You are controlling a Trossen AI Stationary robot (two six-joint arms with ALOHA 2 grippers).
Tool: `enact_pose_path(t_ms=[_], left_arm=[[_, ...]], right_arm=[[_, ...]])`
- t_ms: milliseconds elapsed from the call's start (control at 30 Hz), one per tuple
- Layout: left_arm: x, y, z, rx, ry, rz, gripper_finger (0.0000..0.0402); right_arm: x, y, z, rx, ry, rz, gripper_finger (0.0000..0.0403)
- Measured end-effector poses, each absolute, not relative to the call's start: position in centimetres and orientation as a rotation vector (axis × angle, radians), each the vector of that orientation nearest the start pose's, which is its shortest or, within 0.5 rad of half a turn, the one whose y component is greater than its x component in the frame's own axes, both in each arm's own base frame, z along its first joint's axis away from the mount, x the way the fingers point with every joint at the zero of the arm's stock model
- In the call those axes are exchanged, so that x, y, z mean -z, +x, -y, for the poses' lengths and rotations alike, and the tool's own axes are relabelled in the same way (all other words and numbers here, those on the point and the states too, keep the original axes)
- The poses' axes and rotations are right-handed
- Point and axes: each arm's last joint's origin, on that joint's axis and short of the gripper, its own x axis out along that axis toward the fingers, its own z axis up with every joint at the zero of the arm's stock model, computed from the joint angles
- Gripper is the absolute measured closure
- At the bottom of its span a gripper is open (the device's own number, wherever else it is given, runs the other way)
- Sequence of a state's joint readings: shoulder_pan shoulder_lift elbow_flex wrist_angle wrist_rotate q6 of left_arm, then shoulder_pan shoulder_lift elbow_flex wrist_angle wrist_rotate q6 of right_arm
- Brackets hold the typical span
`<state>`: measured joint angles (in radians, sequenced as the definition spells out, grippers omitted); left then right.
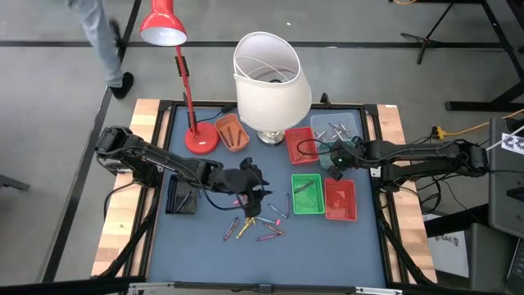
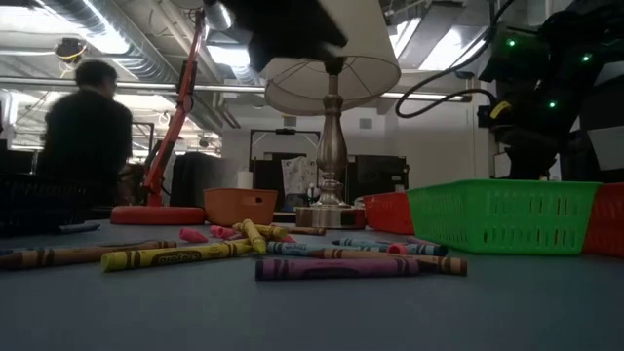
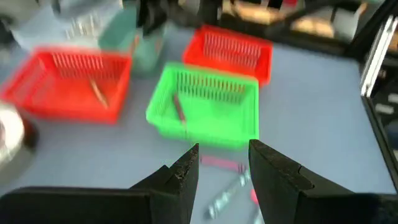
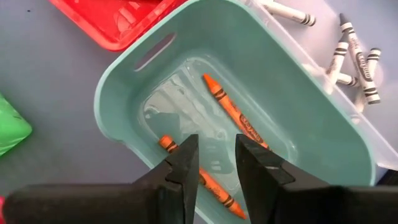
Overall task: Sort crayons
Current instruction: Put the yellow crayon into the bottom dark orange bin
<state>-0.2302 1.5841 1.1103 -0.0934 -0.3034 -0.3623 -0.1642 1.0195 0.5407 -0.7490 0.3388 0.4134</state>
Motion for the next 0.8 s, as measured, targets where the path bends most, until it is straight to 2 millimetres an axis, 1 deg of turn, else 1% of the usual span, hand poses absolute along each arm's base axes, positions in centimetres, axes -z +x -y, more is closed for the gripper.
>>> enact_pose_path(t_ms=[233, 400, 533, 700, 800], left_arm=[[-23.8, 32.5, 7.5, -0.173, -0.384, -0.804, 0.0278], [-22.9, 30.9, 9.1, -0.205, -0.425, -0.95, 0.0278], [-22.8, 30.1, 10.9, -0.205, -0.426, -0.974, 0.0278], [-22.6, 29.2, 13.3, -0.199, -0.376, -0.945, 0.0278], [-21.9, 29.1, 14.6, -0.217, -0.348, -0.929, 0.0278]], right_arm=[[-17.9, 15.6, 3.3, 0.62, 0.293, -1.137, 0.0302], [-17.9, 15.6, 3.3, 0.615, 0.297, -1.138, 0.0302], [-17.9, 15.6, 3.3, 0.615, 0.297, -1.138, 0.0302], [-17.9, 15.6, 3.3, 0.614, 0.297, -1.138, 0.0302], [-17.9, 15.6, 3.3, 0.614, 0.297, -1.138, 0.0302]])
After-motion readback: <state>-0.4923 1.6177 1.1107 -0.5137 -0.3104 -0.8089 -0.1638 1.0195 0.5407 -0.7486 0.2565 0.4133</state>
